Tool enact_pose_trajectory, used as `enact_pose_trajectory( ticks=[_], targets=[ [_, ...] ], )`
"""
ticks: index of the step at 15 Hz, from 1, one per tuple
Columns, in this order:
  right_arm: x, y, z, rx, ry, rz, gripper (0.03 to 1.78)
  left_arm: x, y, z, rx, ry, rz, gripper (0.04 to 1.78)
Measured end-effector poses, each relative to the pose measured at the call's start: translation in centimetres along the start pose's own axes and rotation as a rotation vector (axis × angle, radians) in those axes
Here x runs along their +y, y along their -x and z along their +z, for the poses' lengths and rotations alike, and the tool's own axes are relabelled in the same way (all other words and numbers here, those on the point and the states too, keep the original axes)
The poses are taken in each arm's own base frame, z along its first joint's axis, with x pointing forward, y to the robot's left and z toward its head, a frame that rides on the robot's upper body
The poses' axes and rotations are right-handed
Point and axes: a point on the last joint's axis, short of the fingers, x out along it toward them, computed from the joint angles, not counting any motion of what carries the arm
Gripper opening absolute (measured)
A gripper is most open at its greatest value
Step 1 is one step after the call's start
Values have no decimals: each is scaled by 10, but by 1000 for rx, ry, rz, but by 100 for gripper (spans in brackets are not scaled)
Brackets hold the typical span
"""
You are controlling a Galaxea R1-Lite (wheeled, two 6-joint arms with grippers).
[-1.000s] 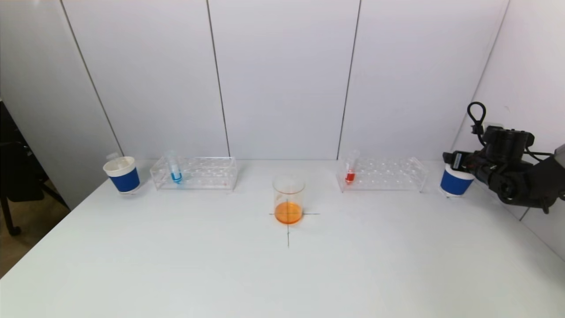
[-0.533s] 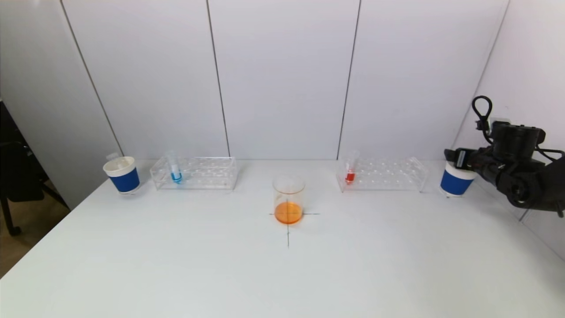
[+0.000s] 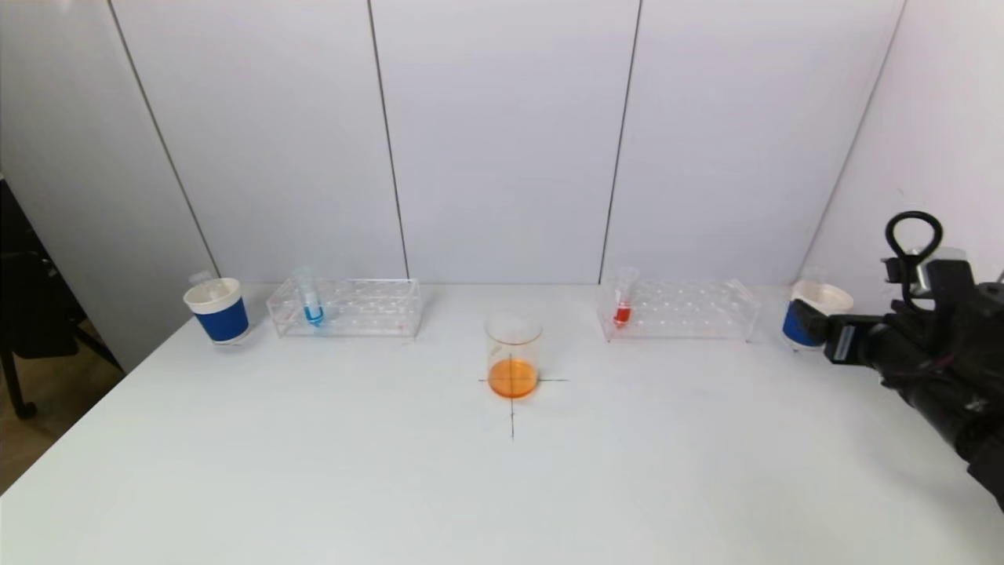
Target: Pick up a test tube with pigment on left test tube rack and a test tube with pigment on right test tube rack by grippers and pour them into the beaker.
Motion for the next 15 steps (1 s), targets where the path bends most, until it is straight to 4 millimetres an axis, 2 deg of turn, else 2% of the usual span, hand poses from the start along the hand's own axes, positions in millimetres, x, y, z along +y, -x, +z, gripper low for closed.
enact_pose_trajectory(
  ticks=[2,5,9,15],
  targets=[
    [-4,45,-1,-38,9,-14,178,0,0,0,0,0,0,176],
    [-13,94,-1,-87,4,-22,178,0,0,0,0,0,0,176],
    [-25,140,7,-151,5,-35,178,0,0,0,0,0,0,176],
    [-40,201,-7,-126,59,-31,178,0,0,0,0,0,0,176]
  ],
)
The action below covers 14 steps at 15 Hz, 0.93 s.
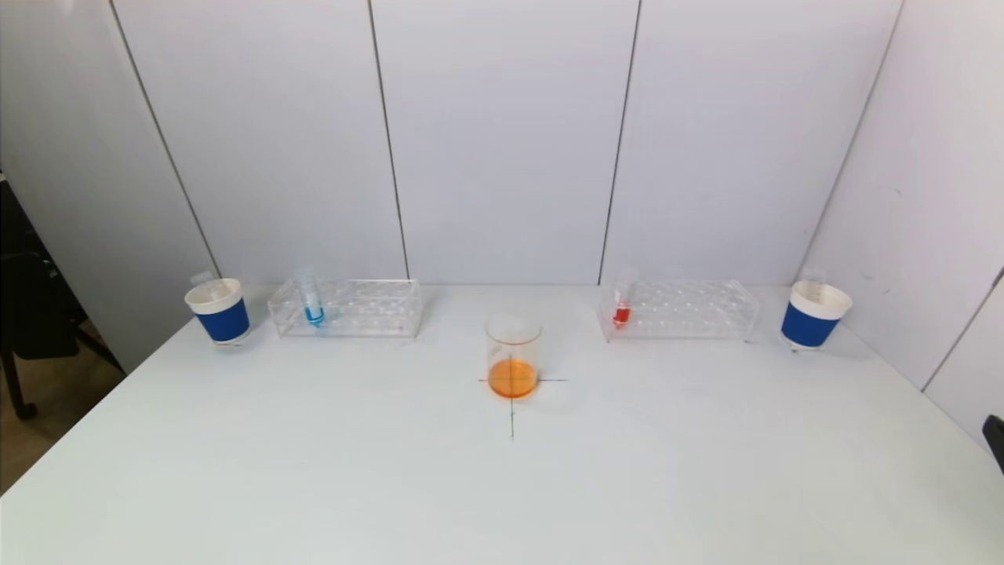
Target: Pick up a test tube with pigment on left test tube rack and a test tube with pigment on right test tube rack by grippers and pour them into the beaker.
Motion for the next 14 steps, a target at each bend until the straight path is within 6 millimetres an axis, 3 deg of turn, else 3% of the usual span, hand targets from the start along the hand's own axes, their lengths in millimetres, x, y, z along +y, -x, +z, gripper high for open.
enact_pose_trajectory(
  ticks=[7,10,14],
  targets=[
    [-12,66,-38,35,50,9,177,0,0,0,0,0,0,176],
    [-13,82,-51,-9,41,51,177,0,0,0,0,0,0,176],
    [-12,88,-56,-83,15,135,177,0,0,0,0,0,0,176]
  ],
)
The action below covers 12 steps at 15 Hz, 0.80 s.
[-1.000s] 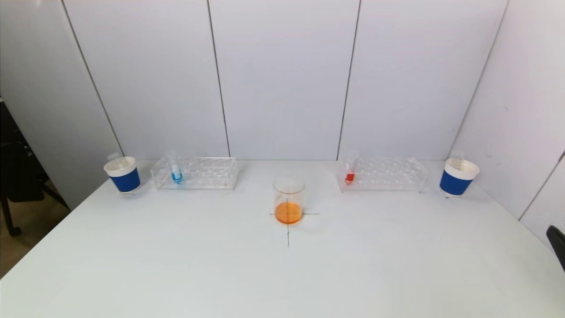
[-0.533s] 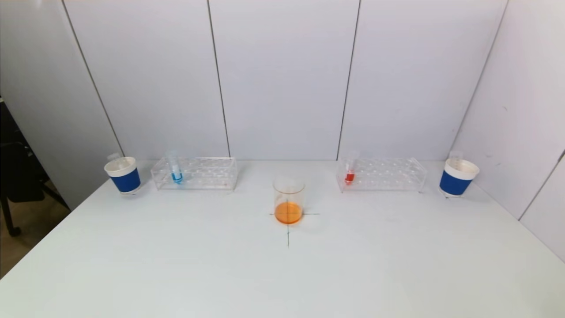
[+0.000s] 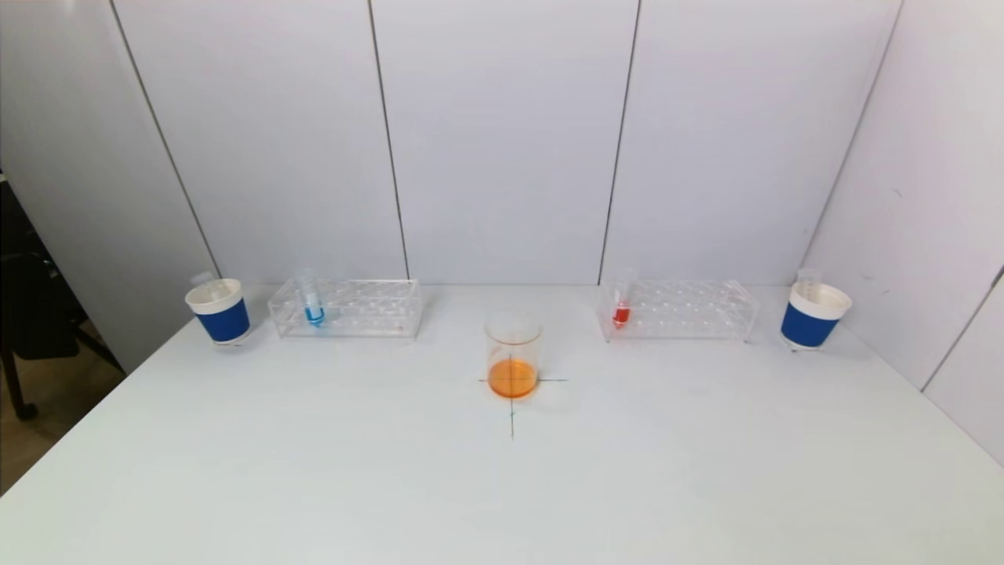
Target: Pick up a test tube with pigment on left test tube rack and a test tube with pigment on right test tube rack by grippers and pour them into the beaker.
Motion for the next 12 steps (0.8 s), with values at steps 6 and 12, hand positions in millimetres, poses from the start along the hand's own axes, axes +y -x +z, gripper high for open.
enact_pose_trajectory(
  ticks=[6,12],
  targets=[
    [5,-1,-12,32,-67,135,177,0,0,0,0,0,0,176],
    [4,-1,-12,40,-202,93,177,0,0,0,0,0,0,176]
  ],
)
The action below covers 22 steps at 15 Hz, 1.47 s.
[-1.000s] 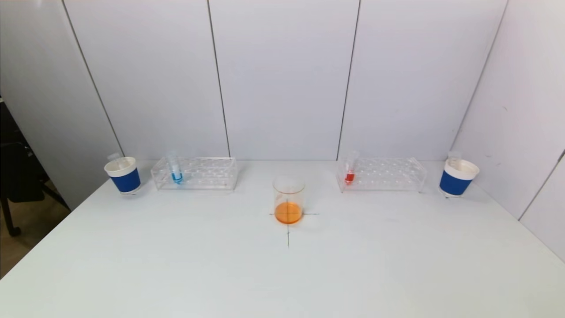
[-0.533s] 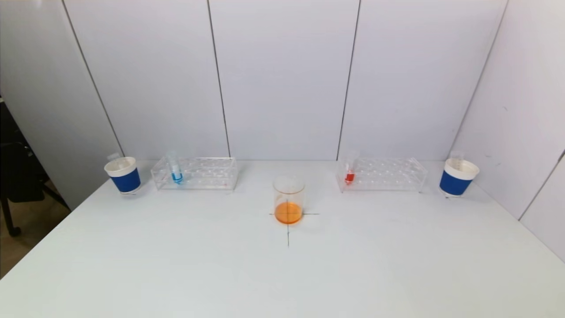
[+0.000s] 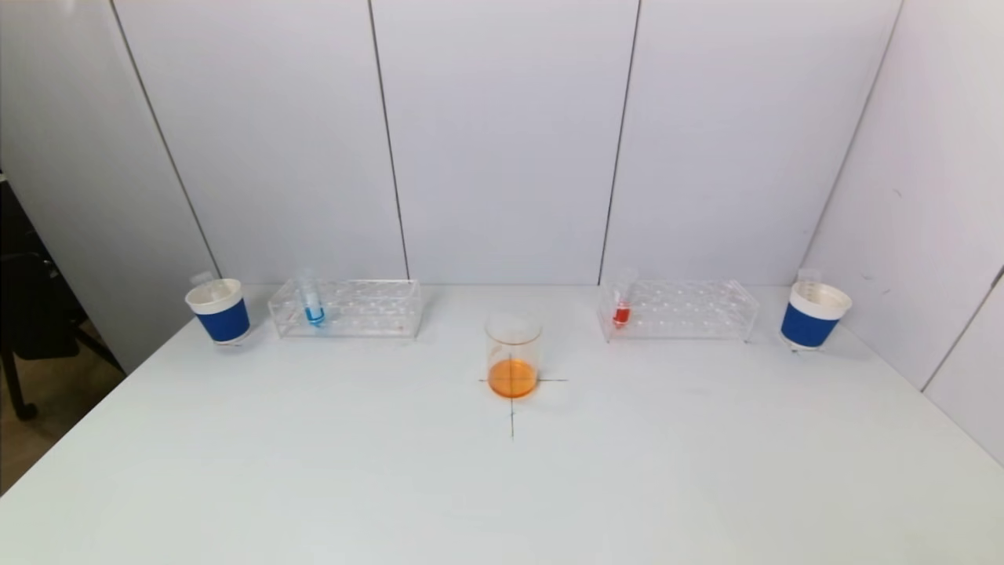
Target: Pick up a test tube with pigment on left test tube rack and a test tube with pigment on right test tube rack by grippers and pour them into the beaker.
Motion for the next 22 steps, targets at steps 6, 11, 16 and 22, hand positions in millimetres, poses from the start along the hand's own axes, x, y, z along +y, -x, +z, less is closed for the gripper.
enact_pose_trajectory(
  ticks=[6,11,16,22],
  targets=[
    [0,0,0,0,0,0,177,0,0,0,0,0,0,176],
    [0,0,0,0,-1,0,177,0,0,0,0,0,0,176],
    [0,0,0,0,-1,0,177,0,0,0,0,0,0,176],
    [0,0,0,0,-1,0,177,0,0,0,0,0,0,176]
  ],
)
